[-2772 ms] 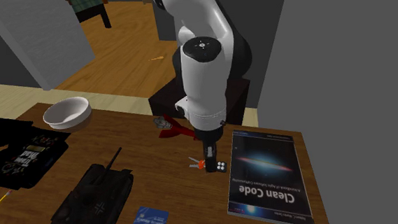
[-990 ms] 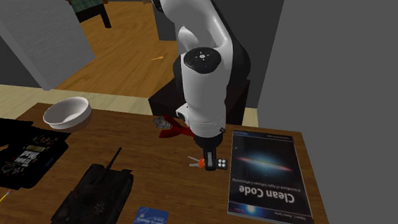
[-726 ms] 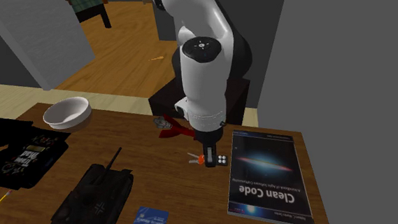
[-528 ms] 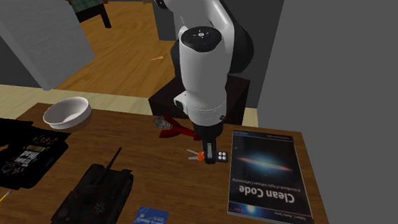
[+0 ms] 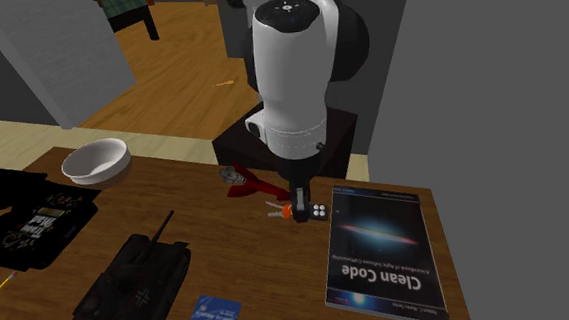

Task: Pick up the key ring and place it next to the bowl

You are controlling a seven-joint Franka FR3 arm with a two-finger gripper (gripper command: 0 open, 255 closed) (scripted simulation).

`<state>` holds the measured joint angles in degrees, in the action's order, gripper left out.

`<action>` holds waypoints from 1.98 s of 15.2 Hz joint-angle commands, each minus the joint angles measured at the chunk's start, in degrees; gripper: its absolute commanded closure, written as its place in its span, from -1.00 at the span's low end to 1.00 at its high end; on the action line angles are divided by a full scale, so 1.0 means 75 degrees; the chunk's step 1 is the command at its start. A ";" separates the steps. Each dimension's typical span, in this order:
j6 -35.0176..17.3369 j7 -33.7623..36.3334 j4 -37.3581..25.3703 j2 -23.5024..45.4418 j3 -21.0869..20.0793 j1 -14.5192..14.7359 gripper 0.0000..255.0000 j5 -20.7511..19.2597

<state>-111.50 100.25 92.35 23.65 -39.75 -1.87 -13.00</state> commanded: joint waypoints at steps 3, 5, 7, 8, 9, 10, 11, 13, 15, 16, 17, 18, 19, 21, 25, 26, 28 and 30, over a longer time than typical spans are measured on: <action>0.0375 -0.0041 -0.0321 -0.0070 -0.0036 0.0012 1.00 0.0064; 0.0563 -0.0058 -0.0484 -0.0104 -0.0053 0.0021 1.00 0.0094; 0.0756 -0.0072 -0.0657 -0.0132 -0.0068 0.0033 1.00 0.0118; 0.0853 -0.0078 -0.0747 -0.0143 -0.0075 0.0042 1.00 0.0128; 0.0952 -0.0083 -0.0840 -0.0152 -0.0081 0.0051 1.00 0.0137; 0.1009 -0.0086 -0.0893 -0.0159 -0.0085 0.0055 1.00 0.0144; 0.0948 -0.0273 -0.0707 -0.0309 -0.0078 -0.0143 1.00 0.0242; 0.0842 -0.0656 -0.0368 -0.0592 -0.0050 -0.0526 1.00 0.0433; 0.0757 -0.1048 -0.0077 -0.0847 -0.0001 -0.0880 1.00 0.0611; 0.0722 -0.1246 0.0051 -0.0963 0.0031 -0.1047 1.00 0.0695; 0.0691 -0.1444 0.0168 -0.1071 0.0068 -0.1207 1.00 0.0775; 0.0666 -0.1642 0.0274 -0.1172 0.0110 -0.1361 1.00 0.0849; 0.0644 -0.1839 0.0370 -0.1264 0.0154 -0.1511 1.00 0.0918; 0.0612 -0.2230 0.0531 -0.1423 0.0251 -0.1794 1.00 0.1040; 0.0589 -0.2990 0.0735 -0.1640 0.0478 -0.2304 1.00 0.1217; 0.0591 -0.3173 0.0761 -0.1673 0.0539 -0.2422 1.00 0.1247; 0.0603 -0.3532 0.0786 -0.1714 0.0668 -0.2644 1.00 0.1293; 0.0625 -0.3879 0.0774 -0.1722 0.0799 -0.2854 1.00 0.1317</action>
<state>-106.77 72.59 98.29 10.48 -34.31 -22.46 -3.07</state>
